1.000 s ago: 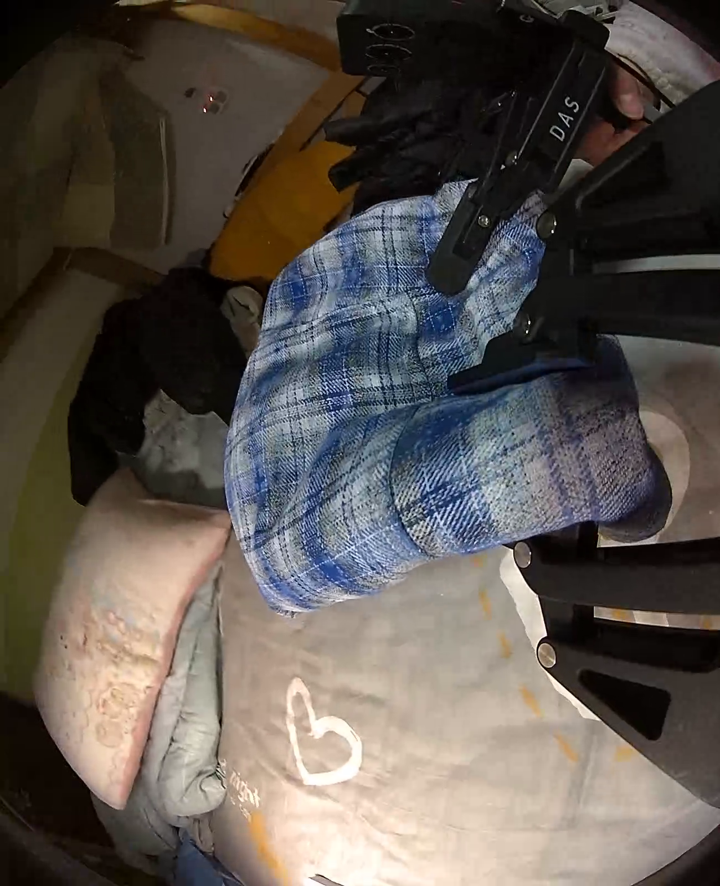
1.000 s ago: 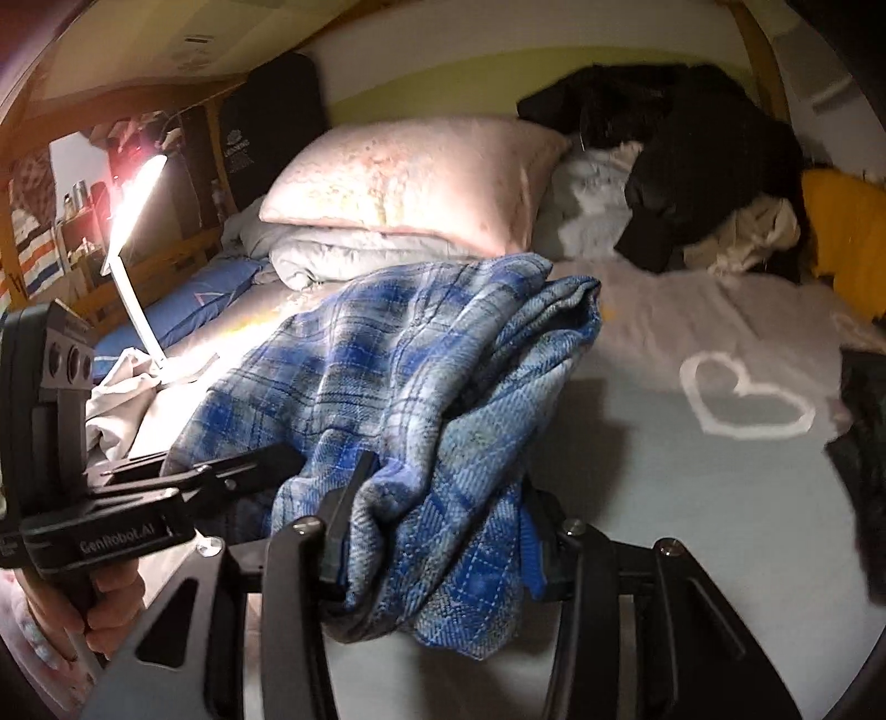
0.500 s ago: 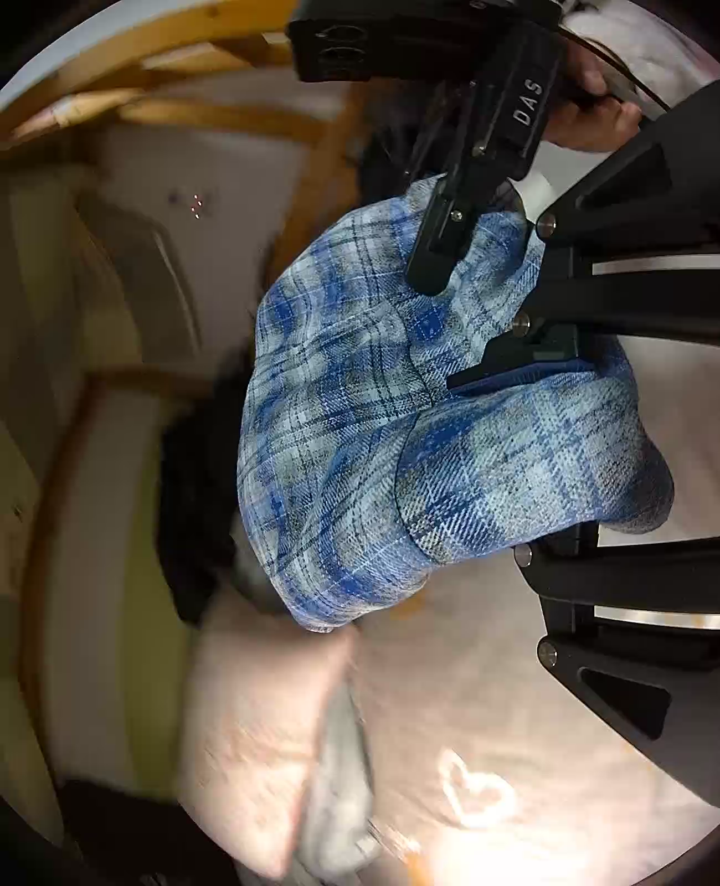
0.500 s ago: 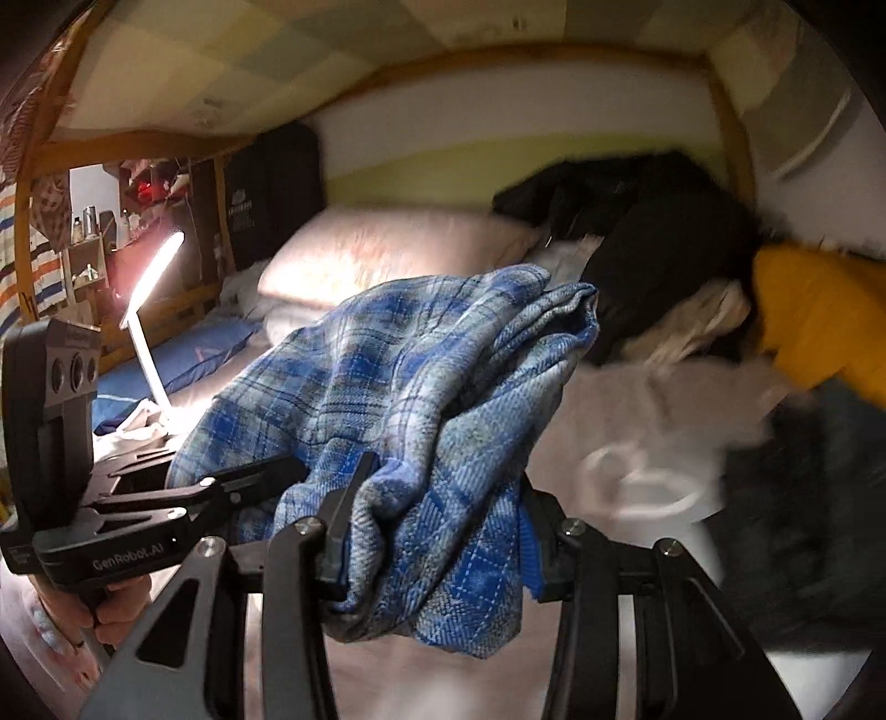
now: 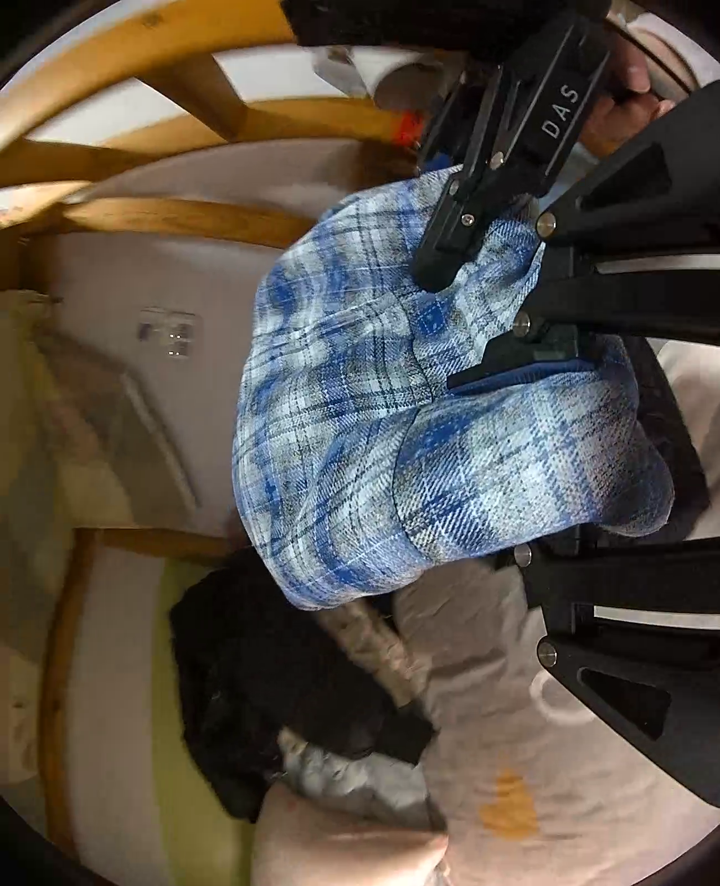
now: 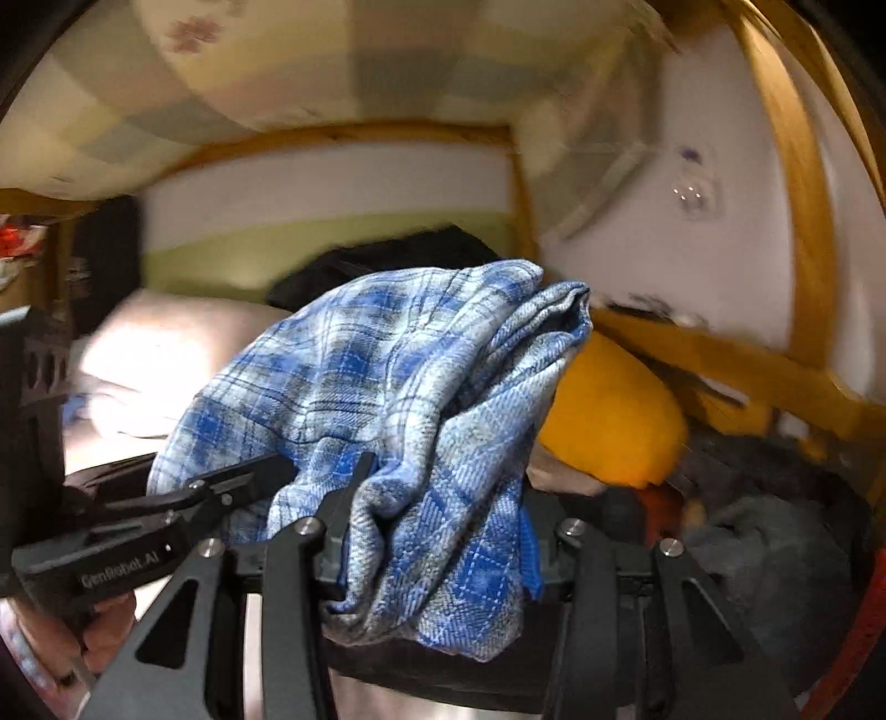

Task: Fold large clothes
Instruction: 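Grasp the folded shirt bundle with both tools and lift it, then place the shirt bundle onto the black jacket with both tools and release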

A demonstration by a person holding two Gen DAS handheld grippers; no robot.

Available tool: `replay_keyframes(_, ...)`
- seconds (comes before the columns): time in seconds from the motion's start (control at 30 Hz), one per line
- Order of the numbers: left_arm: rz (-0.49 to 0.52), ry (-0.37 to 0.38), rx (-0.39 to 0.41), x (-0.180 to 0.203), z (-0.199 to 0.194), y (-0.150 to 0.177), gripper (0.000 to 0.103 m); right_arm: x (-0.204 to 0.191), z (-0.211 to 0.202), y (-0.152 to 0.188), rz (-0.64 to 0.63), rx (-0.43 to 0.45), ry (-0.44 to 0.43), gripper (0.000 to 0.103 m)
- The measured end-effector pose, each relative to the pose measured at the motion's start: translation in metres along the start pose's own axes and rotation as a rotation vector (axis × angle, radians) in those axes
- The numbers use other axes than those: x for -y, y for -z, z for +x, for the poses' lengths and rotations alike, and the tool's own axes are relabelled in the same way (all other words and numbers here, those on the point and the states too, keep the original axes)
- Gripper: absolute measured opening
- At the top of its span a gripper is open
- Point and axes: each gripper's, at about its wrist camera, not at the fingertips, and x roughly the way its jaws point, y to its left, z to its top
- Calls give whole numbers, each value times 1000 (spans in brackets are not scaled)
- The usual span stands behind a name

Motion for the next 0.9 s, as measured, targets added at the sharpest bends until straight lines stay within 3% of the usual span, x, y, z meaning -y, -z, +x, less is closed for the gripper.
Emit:
replay_keyframes(0.17, -88, -50, -196, -5, 76, 34, 34, 27, 64, 31, 31, -194, 56, 42)
replay_keyframes(0.27, -33, -93, -247, -5, 98, 48, 36, 32, 104, 51, 17, -286, 93, 46)
replay_keyframes(0.33, -69, -89, -272, -10, 107, 51, 38, 34, 113, 54, 5, -313, 93, 47)
replay_keyframes(0.43, -92, -80, -293, -16, 114, 55, 46, 47, 122, 54, 87, -375, 75, 49)
replay_keyframes(0.53, -86, -95, -244, -16, 102, 61, 64, 60, 121, 57, 165, -386, 53, 55)
replay_keyframes(0.67, -61, -135, -96, -26, 63, 64, 80, 45, 91, 53, 112, -265, 163, 84)
replay_keyframes(0.7, -31, -175, -70, -27, 52, 64, 84, 42, 84, 52, 105, -255, 176, 87)
replay_keyframes(0.8, 9, -249, -7, -30, 21, 68, 99, 41, 65, 55, 183, -261, 142, 98)
replay_keyframes(0.9, 13, -265, 46, -39, -5, 77, 103, 35, 44, 64, 245, -226, 86, 102)
